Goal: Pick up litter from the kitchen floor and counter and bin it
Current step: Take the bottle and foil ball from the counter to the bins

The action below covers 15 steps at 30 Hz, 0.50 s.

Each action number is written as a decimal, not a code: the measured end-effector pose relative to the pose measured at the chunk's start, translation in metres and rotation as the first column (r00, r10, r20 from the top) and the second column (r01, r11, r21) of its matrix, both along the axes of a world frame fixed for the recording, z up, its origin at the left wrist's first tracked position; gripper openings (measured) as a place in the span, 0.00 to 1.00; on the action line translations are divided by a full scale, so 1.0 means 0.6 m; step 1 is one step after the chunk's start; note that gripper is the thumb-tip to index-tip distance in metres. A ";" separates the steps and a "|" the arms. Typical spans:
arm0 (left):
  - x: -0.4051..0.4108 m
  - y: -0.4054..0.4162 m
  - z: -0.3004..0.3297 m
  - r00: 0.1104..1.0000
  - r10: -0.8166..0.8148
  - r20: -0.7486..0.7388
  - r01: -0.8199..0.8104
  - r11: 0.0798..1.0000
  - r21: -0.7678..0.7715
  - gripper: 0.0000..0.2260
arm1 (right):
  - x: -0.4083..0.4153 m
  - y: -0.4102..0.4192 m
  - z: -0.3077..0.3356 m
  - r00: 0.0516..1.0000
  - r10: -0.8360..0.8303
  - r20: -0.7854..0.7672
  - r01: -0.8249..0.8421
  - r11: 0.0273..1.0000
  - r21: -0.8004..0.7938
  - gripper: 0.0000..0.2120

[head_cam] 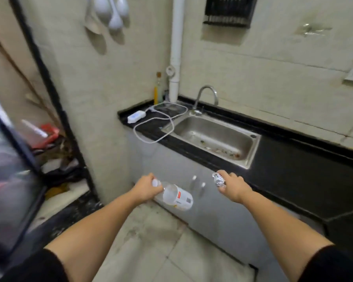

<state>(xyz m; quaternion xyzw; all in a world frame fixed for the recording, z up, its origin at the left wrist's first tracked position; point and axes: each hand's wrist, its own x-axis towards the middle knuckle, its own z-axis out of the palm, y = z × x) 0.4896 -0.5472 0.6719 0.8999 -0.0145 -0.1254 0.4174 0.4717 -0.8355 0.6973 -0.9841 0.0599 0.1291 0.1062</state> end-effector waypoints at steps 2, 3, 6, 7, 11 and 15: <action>-0.066 0.139 -0.017 0.993 0.112 -0.024 -0.111 0.993 0.029 0.11 | -0.010 0.129 -0.029 0.993 0.112 -0.037 -0.112 0.994 0.019 0.25; -0.101 0.205 -0.024 0.984 0.176 -0.027 -0.175 0.984 0.045 0.10 | -0.018 0.195 -0.043 0.983 0.176 -0.057 -0.174 0.984 0.029 0.25; -0.210 0.377 -0.037 0.933 0.358 -0.044 -0.350 0.928 0.128 0.11 | -0.047 0.385 -0.074 0.911 0.396 -0.117 -0.394 0.918 0.034 0.25; -0.251 0.435 -0.040 0.904 0.424 -0.053 -0.412 0.898 0.155 0.12 | -0.060 0.451 -0.083 0.873 0.471 -0.129 -0.470 0.882 0.036 0.25; -0.395 0.615 -0.055 0.730 0.678 -0.082 -0.661 0.732 0.165 0.09 | -0.118 0.676 -0.102 0.688 0.710 -0.151 -0.712 0.701 0.046 0.27; -0.512 0.713 -0.080 0.509 0.852 -0.120 -0.840 0.523 0.147 0.12 | -0.168 0.842 -0.129 0.497 0.846 -0.193 -0.857 0.514 0.044 0.26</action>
